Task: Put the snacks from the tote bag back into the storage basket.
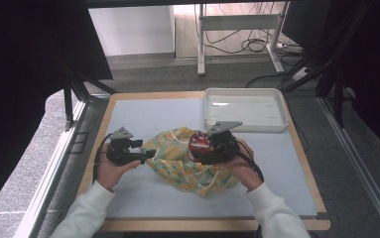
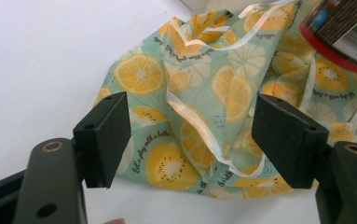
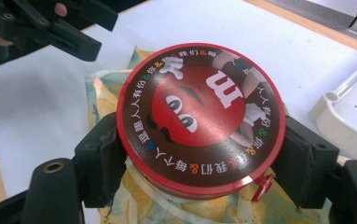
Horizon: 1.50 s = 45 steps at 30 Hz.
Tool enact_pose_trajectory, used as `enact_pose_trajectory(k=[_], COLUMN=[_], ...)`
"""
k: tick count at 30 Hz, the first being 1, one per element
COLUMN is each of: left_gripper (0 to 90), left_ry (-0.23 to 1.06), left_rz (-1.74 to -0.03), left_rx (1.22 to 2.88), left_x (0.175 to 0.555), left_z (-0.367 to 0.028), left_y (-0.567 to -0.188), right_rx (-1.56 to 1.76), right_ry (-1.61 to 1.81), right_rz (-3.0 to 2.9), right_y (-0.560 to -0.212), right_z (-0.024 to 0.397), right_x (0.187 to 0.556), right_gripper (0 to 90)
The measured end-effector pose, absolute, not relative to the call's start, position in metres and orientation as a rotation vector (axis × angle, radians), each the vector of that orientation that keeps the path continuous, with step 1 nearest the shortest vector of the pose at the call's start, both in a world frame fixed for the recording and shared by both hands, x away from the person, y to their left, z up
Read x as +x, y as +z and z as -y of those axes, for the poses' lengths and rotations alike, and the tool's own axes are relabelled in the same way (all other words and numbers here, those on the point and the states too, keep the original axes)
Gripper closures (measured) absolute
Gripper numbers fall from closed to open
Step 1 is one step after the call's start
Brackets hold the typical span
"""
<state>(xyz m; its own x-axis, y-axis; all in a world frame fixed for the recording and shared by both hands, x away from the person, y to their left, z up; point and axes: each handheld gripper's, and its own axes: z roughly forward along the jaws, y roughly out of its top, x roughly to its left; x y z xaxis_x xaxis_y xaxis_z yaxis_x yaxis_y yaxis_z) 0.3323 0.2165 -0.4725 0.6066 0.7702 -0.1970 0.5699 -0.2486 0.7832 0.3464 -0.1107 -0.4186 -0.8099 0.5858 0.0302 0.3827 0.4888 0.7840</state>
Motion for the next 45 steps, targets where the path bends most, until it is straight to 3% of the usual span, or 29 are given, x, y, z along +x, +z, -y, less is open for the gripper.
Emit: enact_pose_trajectory(k=[17,45], left_gripper=[28.3,28.3], left_ry=[0.286,0.282], left_rz=[-1.07,-1.067], left_rx=[1.941,1.948], left_x=[0.332,0.333], left_z=[-0.217,-0.219], left_y=[-0.473,-0.473], right_rx=[0.816,0.904], right_ry=[1.291,1.275], right_rz=[-2.456,-2.393], right_y=[-0.403,-0.399], right_z=[0.117,0.137], right_x=[0.351,0.39], right_gripper=[25.5,25.5])
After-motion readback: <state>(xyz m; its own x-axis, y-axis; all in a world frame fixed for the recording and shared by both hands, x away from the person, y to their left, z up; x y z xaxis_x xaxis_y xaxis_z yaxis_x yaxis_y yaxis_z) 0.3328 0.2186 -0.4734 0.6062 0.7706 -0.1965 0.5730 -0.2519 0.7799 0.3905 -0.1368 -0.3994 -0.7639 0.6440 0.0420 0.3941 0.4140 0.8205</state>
